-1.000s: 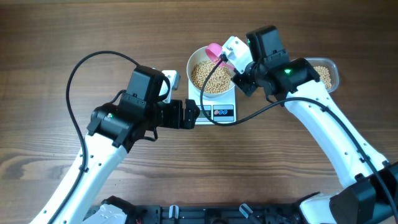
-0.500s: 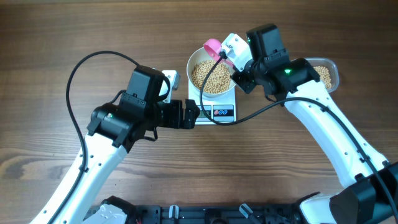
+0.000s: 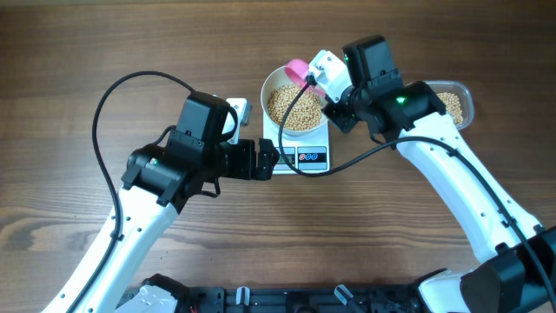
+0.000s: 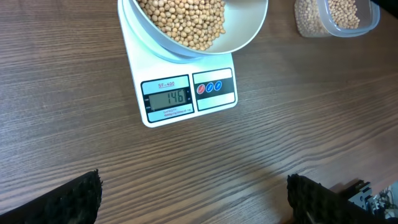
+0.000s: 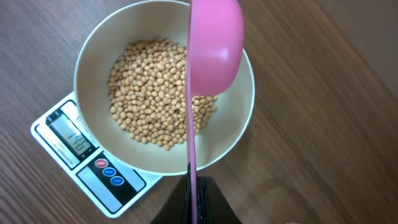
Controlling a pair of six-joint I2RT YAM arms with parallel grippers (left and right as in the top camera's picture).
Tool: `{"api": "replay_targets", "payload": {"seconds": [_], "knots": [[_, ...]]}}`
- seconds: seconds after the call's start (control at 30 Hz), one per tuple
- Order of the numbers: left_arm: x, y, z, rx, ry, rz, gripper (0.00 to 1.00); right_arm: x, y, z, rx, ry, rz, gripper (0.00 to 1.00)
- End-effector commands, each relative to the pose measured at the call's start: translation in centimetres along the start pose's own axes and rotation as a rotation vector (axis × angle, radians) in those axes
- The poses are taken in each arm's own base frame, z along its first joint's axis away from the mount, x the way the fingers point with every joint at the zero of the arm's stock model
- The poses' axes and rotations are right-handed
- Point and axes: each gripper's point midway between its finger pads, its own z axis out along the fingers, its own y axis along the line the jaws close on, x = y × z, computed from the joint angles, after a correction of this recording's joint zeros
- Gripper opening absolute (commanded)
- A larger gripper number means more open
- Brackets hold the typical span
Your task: Scoop item into bowl and weigh 150g on scale
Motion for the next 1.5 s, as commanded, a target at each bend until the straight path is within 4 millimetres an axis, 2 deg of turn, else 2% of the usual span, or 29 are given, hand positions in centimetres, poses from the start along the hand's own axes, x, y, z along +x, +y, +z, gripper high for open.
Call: {"api": "replay_targets", "payload": {"seconds": [0.0,0.27,0.53,0.83,1.03,1.1,1.17,1.3,1.33,1.4,1.47], "knots": [[0.2,-0.2,0.2,0.008,0.010,0.023,1.00,-1.6,-0.7,-1.8,0.043,-0.051,-0.008,0.04],[0.2,-0.2,0.2,0.008,0.010,0.023,1.00,-2.2,-0.9,-2.3,0.058,-0.073,0.000,0.04],[0.2,-0.2,0.2,0.008,0.010,0.023,1.00,-2.7,-0.9,-2.6,0.048,-0.103,0.131,0.04],[0.2,-0.2,0.2,0.008,0.010,0.023,1.00,-2.1,-0.7,-2.5,0.044,-0.078,0.064,0.04],[0.2,-0.2,0.2,0.008,0.010,0.023,1.00,-2.1,-0.4,-2.7,0.026,-0.079,0.156,0.04],[0.2,-0.2,0.2,0.008,0.010,0.023,1.00,-2.0,0.1,-2.6,-0.001,-0.078,0.133,0.04],[0.2,-0.2,0.2,0.008,0.010,0.023,1.00,-1.5,0.3,-2.6,0.003,-0.055,0.031,0.04],[0.2,-0.2,0.2,0.008,0.010,0.023,1.00,-0.6,-1.8,-2.7,0.127,0.001,-0.018,0.04],[0.2,-0.2,0.2,0.008,0.010,0.023,1.00,-0.6,-1.8,-2.7,0.127,0.002,-0.018,0.04],[0.2,-0.2,0.2,0.008,0.010,0.023,1.00,-0.9,-0.7,-2.6,0.064,-0.021,-0.003,0.04],[0.2,-0.2,0.2,0.008,0.010,0.023,1.00,-1.5,1.8,-2.7,-0.079,-0.065,-0.003,0.04]]}}
